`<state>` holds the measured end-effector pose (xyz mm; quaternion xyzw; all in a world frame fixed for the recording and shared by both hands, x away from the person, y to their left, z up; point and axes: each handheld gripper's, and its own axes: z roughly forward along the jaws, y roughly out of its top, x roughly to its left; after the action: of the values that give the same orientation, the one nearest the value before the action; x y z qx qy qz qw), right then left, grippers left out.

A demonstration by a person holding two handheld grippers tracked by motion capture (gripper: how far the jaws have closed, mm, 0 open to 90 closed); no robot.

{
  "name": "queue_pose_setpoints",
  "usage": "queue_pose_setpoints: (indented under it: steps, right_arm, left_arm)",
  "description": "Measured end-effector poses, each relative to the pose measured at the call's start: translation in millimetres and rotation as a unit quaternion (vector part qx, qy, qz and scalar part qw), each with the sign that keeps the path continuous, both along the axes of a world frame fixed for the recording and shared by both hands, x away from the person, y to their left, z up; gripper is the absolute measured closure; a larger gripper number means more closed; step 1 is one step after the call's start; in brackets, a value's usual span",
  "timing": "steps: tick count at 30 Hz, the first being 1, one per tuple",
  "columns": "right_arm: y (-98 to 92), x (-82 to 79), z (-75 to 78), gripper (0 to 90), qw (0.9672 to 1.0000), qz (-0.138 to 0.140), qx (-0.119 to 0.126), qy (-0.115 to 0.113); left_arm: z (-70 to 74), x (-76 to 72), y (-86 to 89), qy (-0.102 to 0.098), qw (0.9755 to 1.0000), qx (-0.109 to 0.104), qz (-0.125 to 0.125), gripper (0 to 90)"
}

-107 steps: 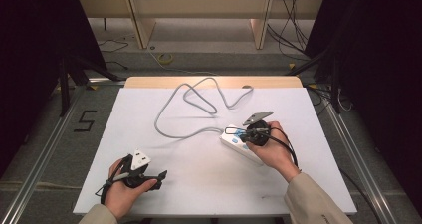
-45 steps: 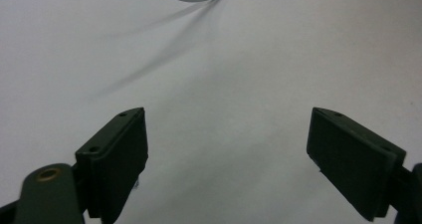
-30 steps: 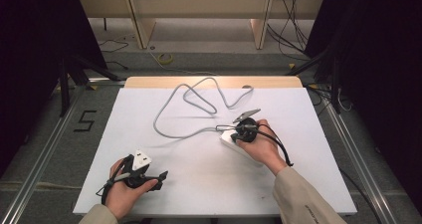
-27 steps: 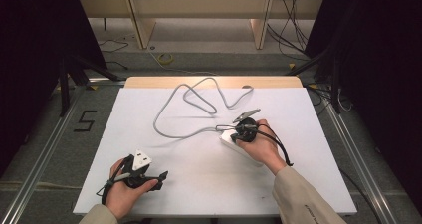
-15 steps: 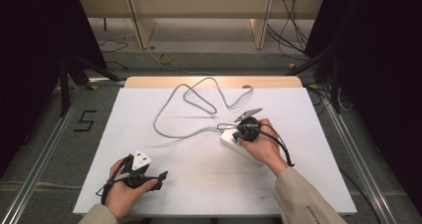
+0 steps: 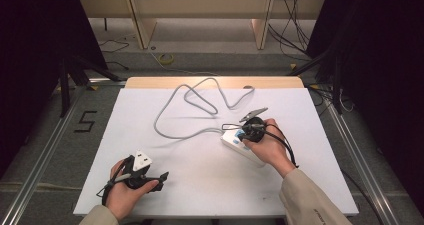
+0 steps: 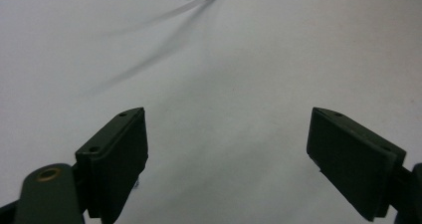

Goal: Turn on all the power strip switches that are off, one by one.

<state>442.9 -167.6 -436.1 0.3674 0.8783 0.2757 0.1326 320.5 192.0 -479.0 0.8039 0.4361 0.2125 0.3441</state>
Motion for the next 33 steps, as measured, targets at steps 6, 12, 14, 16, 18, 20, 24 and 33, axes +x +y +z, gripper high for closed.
queue_pose_setpoints:
  steps: [6,12,14,16,18,20,24,33]
  right_arm:
    - [-1.3,-2.2,0.7,90.0,1.0000,0.002,-0.003,-0.001]
    - [-4.8,-4.7,3.5,90.0,1.0000,0.001,-0.006,-0.001]
    - [-6.5,-5.7,4.5,90.0,1.0000,0.000,-0.006,0.001]
    - [-9.3,-7.1,5.1,90.0,1.0000,-0.003,-0.009,0.002]
    - [-10.3,-7.5,5.3,90.0,0.9999,-0.003,-0.010,0.003]
    - [-12.4,-8.3,5.7,90.0,0.9999,-0.003,-0.011,0.003]
    - [-15.5,-9.8,6.5,90.0,0.9999,-0.004,-0.012,0.003]
    - [-21.7,-12.6,5.2,90.0,0.9998,-0.010,-0.013,0.009]
  left_arm:
    - [0.0,-0.2,0.0,0.000,1.0000,0.000,0.000,16.2]
    - [0.2,-0.2,0.2,0.000,1.0000,0.000,0.000,16.2]
    - [0.1,-0.2,0.2,0.000,1.0000,0.000,0.000,16.2]
    - [0.1,-0.1,0.1,0.000,1.0000,0.000,0.000,16.2]
    - [-0.1,-0.1,-0.1,-0.001,1.0000,0.000,0.001,16.2]
    - [0.0,-0.2,0.0,0.001,1.0000,0.000,0.001,16.2]
    - [0.0,-0.2,-0.1,-0.001,1.0000,-0.001,0.001,16.1]
    - [0.2,-0.2,0.3,0.000,1.0000,0.000,0.001,16.2]
